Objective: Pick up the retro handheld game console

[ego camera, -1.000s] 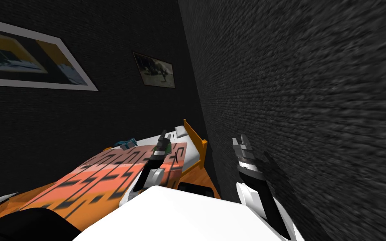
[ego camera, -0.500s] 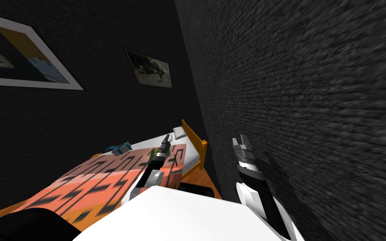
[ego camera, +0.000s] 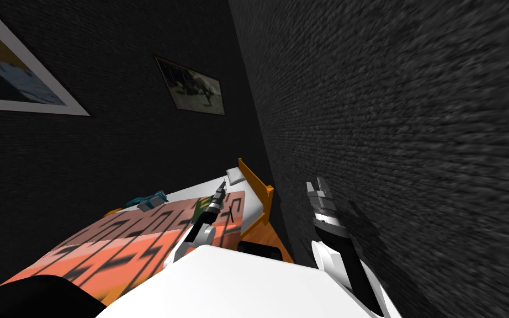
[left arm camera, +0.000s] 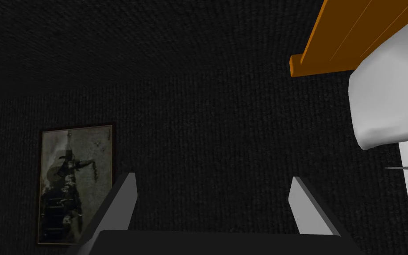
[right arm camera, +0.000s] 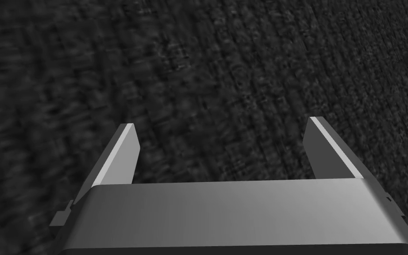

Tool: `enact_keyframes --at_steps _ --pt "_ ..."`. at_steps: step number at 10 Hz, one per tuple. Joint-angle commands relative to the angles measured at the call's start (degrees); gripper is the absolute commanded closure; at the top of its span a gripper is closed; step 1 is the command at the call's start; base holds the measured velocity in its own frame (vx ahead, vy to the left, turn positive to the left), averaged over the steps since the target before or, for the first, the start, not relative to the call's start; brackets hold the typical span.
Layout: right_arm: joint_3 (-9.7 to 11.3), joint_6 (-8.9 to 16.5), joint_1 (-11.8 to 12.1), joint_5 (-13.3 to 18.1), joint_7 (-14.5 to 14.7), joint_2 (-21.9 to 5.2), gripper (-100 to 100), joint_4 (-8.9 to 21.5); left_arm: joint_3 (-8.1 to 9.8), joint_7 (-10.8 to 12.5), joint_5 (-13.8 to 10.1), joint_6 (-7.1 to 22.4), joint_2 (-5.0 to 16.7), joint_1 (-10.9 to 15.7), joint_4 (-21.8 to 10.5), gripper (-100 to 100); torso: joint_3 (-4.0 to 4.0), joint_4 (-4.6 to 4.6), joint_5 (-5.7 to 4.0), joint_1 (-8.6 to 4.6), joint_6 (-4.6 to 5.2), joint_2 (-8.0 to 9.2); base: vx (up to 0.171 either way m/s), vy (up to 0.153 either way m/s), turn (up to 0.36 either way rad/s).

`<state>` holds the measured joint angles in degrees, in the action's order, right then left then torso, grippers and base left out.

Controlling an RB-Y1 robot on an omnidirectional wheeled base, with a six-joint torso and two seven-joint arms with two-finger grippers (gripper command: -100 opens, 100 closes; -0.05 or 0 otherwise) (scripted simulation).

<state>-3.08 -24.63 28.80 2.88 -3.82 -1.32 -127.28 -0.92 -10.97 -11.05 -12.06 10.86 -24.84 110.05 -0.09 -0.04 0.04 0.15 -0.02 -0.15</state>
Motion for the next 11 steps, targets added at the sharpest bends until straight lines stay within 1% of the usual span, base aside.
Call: enact_keyframes --at_steps 1,2,3,4,5,6,7,8,9,10,11 --pt "0.0 0.0 0.0 0.0 0.0 0.0 0 0.0 0.19 -0.9 -0.6 1.6 0.6 0.7 -2.9 -100 0.00 0.00 0.00 0.00 0.00 0.00 0.033 0.048 -0.091" --pt "0.0 0.0 0.0 0.0 0.0 0.0 0 0.0 0.19 -0.9 -0.6 1.6 0.6 0.7 -3.7 -100 -0.01 0.00 0.00 0.01 0.02 -0.01 0.032 0.046 -0.063" --pt "0.0 0.0 0.0 0.0 0.0 0.0 0 0.0 0.26 -1.8 -1.0 3.6 0.8 1.2 -5.9 -100 0.00 0.00 0.00 0.01 0.00 -0.01 0.034 0.054 -0.115" --pt "0.0 0.0 0.0 0.0 0.0 0.0 0 0.0 0.26 -1.8 -1.0 3.6 0.8 1.2 -6.4 -100 -0.01 0.00 0.01 0.03 0.02 -0.01 0.031 0.044 -0.067" --pt "0.0 0.0 0.0 0.0 0.0 0.0 0 0.0 0.29 -2.8 -1.4 5.7 0.9 1.6 -8.1 -100 0.00 0.00 0.00 -0.01 0.00 0.00 0.042 0.045 -0.109" --pt "0.0 0.0 0.0 0.0 0.0 0.0 0 0.0 0.29 -2.8 -1.4 5.7 0.9 1.6 -9.1 -100 -0.02 0.00 0.00 0.00 0.02 -0.04 0.037 0.042 -0.059" --pt "0.0 0.0 0.0 0.0 0.0 0.0 0 0.0 0.29 -3.8 -1.7 7.8 1.0 2.1 -11.2 -100 -0.02 -0.01 0.00 -0.01 0.00 -0.04 0.041 0.055 -0.105" --pt "0.0 0.0 0.0 0.0 0.0 0.0 0 0.0 0.29 -3.8 -1.7 7.8 1.0 2.1 -11.9 -100 -0.02 -0.01 0.00 0.02 0.01 -0.04 0.032 0.049 -0.066" --pt "0.0 0.0 0.0 0.0 0.0 0.0 0 0.0 0.29 -3.8 -1.7 7.8 1.0 2.1 -11.9 -100 -0.01 0.00 0.00 0.00 0.00 -0.02 0.014 0.020 0.005" --pt "0.0 0.0 0.0 0.0 0.0 0.0 0 0.0 0.25 -4.8 -2.0 10.0 1.1 2.5 -14.1 -100 0.02 0.01 -0.02 -0.09 -0.01 0.03 0.029 0.029 -0.120" --pt "0.0 0.0 0.0 0.0 0.0 0.0 0 0.0 0.18 -5.8 -2.3 11.3 1.2 2.9 -16.4 -100 0.00 0.00 -0.02 -0.08 0.02 0.00 0.055 0.065 -0.187"
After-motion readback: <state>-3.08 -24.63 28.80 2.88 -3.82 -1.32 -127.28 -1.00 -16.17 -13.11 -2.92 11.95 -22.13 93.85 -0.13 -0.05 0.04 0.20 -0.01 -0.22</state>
